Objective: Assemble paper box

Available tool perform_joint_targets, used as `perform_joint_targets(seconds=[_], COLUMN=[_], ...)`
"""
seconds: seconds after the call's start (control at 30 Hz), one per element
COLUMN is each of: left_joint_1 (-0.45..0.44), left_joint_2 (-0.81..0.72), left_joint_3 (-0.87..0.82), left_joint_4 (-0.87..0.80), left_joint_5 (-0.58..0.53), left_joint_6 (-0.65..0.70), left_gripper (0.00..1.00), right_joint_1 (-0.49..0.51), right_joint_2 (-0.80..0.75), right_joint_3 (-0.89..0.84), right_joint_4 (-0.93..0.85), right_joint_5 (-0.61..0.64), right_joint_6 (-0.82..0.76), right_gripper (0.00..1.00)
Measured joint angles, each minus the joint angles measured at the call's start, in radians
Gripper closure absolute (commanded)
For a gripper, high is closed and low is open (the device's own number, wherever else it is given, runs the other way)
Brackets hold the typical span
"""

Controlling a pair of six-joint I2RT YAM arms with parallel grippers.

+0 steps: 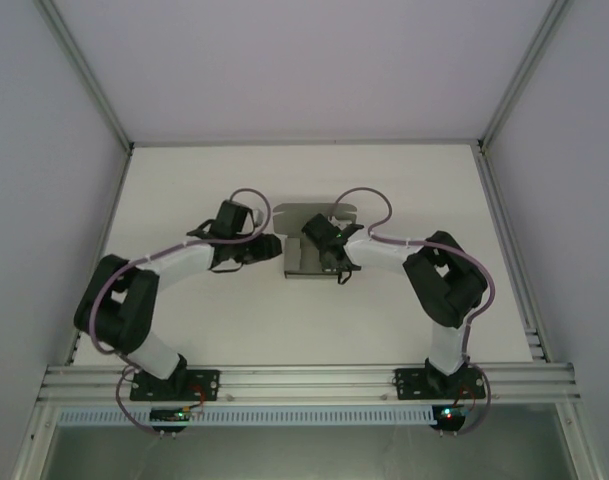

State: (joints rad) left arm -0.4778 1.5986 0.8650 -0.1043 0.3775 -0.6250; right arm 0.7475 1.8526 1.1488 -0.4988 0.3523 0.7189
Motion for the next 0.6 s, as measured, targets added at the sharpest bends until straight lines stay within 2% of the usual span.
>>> perform_joint_targets(seconds=[0.27,0.6], left_joint_1=[-0.023,-0.076], left_joint_2=[0.129,0.188], left_joint_3=[0.087,0.149], left_joint_4=[0.059,0.076], left_joint_5=[0.031,-0.058], left_joint_6=[-0.031,-0.01], left_gripper=[0.74,0.78], right_joint_1=[-0.003,-0.01], right_joint_2=[0.0,0.0], right_joint_3=[0.0,-0.006], right_joint_4=[0.0,-0.013], right_joint_5=[0.004,0.03], right_joint_6=[0.003,0.019], right_gripper=[0.86,0.86])
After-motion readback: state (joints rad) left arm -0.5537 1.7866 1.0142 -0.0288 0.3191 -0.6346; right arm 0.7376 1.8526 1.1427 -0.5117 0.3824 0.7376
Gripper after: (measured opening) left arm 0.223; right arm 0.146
